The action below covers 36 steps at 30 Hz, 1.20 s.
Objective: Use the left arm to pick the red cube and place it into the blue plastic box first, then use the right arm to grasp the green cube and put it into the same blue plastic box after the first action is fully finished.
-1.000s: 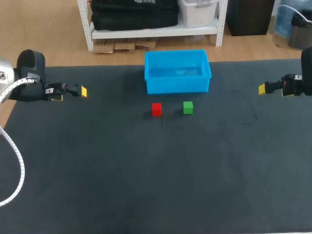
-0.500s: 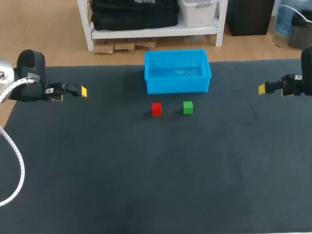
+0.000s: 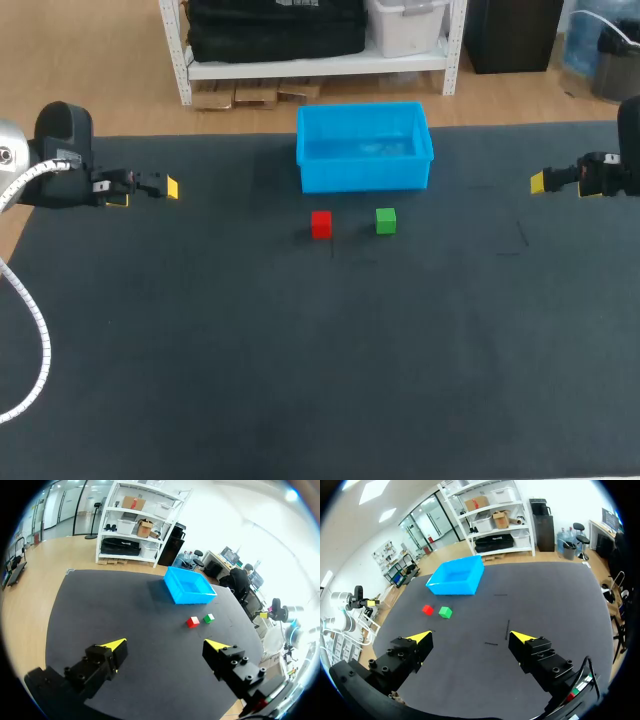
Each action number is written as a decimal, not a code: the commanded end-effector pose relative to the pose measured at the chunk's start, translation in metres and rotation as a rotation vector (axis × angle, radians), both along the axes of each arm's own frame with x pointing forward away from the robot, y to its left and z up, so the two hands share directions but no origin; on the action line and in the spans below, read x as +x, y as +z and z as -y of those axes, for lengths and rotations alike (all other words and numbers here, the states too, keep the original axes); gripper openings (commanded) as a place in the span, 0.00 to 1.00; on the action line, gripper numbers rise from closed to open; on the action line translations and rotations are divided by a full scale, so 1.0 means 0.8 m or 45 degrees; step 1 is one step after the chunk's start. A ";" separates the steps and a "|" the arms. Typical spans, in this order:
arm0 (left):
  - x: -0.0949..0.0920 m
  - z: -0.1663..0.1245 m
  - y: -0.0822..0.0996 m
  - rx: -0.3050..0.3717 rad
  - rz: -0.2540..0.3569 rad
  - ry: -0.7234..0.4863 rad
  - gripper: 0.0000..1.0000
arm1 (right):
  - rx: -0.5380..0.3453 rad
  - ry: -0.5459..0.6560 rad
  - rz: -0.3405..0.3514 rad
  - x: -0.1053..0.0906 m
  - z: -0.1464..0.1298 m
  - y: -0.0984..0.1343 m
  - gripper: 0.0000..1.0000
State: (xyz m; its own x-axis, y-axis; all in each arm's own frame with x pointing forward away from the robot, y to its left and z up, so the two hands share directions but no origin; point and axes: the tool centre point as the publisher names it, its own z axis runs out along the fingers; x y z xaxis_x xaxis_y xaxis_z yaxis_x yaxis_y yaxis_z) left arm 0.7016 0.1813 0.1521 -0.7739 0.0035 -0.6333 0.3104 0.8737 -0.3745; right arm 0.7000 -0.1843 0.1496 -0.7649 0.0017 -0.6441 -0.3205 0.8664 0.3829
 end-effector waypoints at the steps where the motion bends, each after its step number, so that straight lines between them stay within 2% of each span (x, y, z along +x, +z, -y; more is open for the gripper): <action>1: 0.000 -0.001 -0.001 -0.006 0.005 -0.003 1.00 | -0.001 0.001 -0.001 0.000 0.000 0.000 1.00; 5: 0.002 0.001 -0.003 -0.001 -0.020 0.001 1.00 | -0.001 0.001 -0.001 0.000 0.000 0.000 1.00; 9: 0.006 0.009 -0.005 0.061 -0.104 0.016 1.00 | -0.001 0.001 -0.001 0.000 0.000 0.000 1.00; 11: 0.008 0.013 -0.006 0.170 -0.162 0.055 1.00 | -0.001 0.001 -0.001 0.000 0.000 0.000 1.00; 12: 0.009 0.017 -0.005 0.181 -0.171 0.057 1.00 | -0.001 0.001 -0.001 0.000 0.000 0.000 1.00; 14: 0.011 0.025 -0.002 0.271 -0.208 0.089 1.00 | -0.001 0.001 -0.001 0.000 0.000 0.000 1.00; 17: 0.012 0.043 0.002 0.344 -0.254 0.100 1.00 | -0.001 0.001 -0.001 0.000 0.000 0.000 1.00; 21: 0.014 0.067 -0.002 0.352 -0.315 0.083 1.00 | -0.001 0.001 -0.001 0.000 0.000 0.000 1.00; 27: 0.016 0.093 -0.012 0.417 -0.407 0.101 1.00 | -0.001 0.001 -0.001 0.000 0.000 0.000 1.00; 36: 0.018 0.103 -0.016 0.422 -0.413 0.054 1.00 | -0.001 0.001 -0.001 0.000 0.000 0.000 1.00</action>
